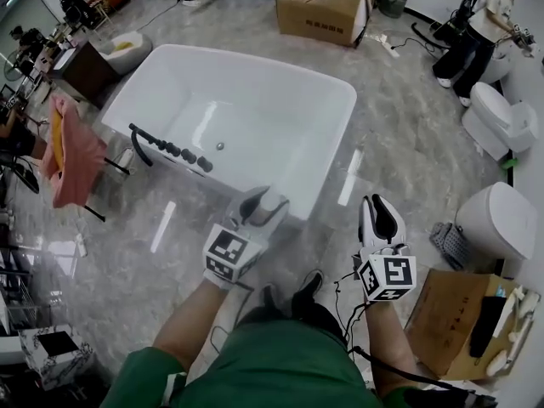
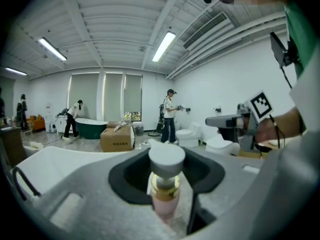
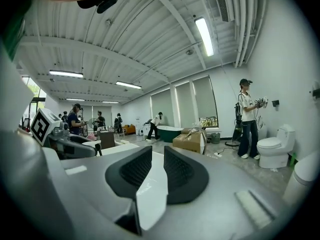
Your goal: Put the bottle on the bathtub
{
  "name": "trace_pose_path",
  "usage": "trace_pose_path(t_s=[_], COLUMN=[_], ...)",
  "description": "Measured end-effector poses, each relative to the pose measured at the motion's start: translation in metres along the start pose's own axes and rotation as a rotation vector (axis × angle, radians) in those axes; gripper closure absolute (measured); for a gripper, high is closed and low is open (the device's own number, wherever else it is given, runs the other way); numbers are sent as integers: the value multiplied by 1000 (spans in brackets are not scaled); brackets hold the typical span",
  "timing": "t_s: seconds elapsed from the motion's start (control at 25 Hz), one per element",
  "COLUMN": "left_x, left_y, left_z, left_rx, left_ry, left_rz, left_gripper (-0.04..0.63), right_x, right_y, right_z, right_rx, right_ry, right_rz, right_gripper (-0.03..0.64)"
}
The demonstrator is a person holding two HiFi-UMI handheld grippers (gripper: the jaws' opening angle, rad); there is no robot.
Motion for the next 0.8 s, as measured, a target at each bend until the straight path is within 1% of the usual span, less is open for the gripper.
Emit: trace_pose_path(t_s=[0.2,0.4,0.6,0.8], left_x=[38,64,80,99], left_y=[-5,-4,4,8], left_z=[-27,-52,-70,-94], left_rx=[1,3,4,15], left_ry=[52,112,154,177], left_rz=[39,62,43,12], left_gripper=[428,428,428,428], right_x=[11,22,35,39], right_y=[-44,-59,-60,-70], right_z=[-22,-34,-42,-57], right_rx=[70,114,116,138], right_ry=[18,43,69,94], right_rz=[32,55,58,8], right_gripper=[543,543,543,543])
Point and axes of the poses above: the fingertips, and each gripper's own axes: x forward along the fingers, y to its left, z out of its top, the point moved 3 cm from there along -x, backward along the fingers, and after that the axes turned 11 degrees about z, right-handed, at the moved point
